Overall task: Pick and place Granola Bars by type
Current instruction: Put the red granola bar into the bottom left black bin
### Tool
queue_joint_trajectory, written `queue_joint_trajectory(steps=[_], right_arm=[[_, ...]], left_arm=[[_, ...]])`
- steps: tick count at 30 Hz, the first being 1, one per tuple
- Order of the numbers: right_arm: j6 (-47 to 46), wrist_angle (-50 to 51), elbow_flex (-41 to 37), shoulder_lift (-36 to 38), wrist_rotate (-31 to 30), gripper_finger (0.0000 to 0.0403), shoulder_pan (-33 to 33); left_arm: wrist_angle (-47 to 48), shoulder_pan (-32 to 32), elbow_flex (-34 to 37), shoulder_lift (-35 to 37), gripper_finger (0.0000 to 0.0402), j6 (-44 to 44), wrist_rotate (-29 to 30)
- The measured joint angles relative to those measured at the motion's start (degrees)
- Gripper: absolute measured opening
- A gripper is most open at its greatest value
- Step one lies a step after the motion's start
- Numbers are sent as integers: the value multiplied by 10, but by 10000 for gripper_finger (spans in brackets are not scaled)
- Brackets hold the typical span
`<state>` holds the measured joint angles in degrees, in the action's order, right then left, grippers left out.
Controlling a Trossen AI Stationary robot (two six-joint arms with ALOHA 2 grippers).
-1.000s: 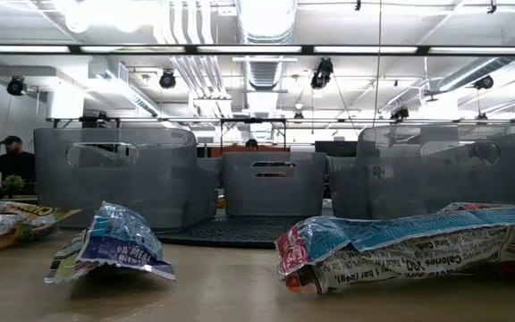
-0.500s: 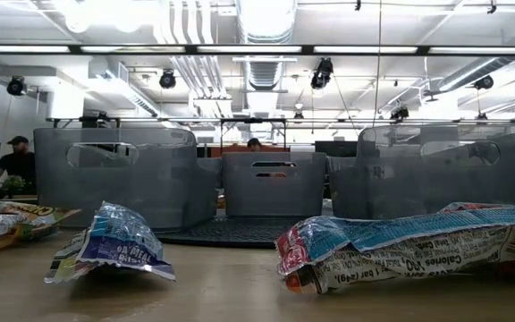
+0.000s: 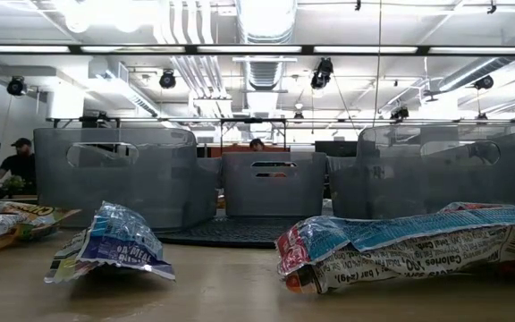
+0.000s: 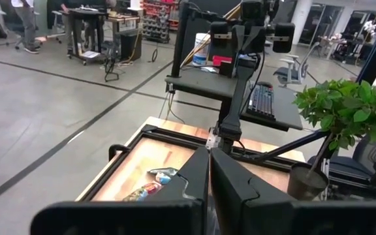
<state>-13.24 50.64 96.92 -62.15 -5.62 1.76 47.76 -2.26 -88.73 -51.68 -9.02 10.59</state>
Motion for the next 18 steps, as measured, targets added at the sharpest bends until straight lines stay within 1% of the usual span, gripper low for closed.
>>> queue_joint_trajectory(steps=[3, 6, 11, 15, 18], right_arm=[[-8, 5, 0, -5, -7, 13, 0], [-8, 11, 0, -11, -9, 28, 0], [-7, 15, 0, -22, -17, 72, 0], [-11, 16, 0, -27, -20, 110, 0], [-9, 15, 2, -28, -20, 130, 0]], left_arm=[[0, 0, 0, -2, 0, 0, 0], [0, 0, 0, -1, 0, 2, 0], [-1, 0, 0, -1, 3, 0, 2], [3, 0, 0, -1, 20, -1, 9], [11, 0, 0, -1, 32, 1, 9]])
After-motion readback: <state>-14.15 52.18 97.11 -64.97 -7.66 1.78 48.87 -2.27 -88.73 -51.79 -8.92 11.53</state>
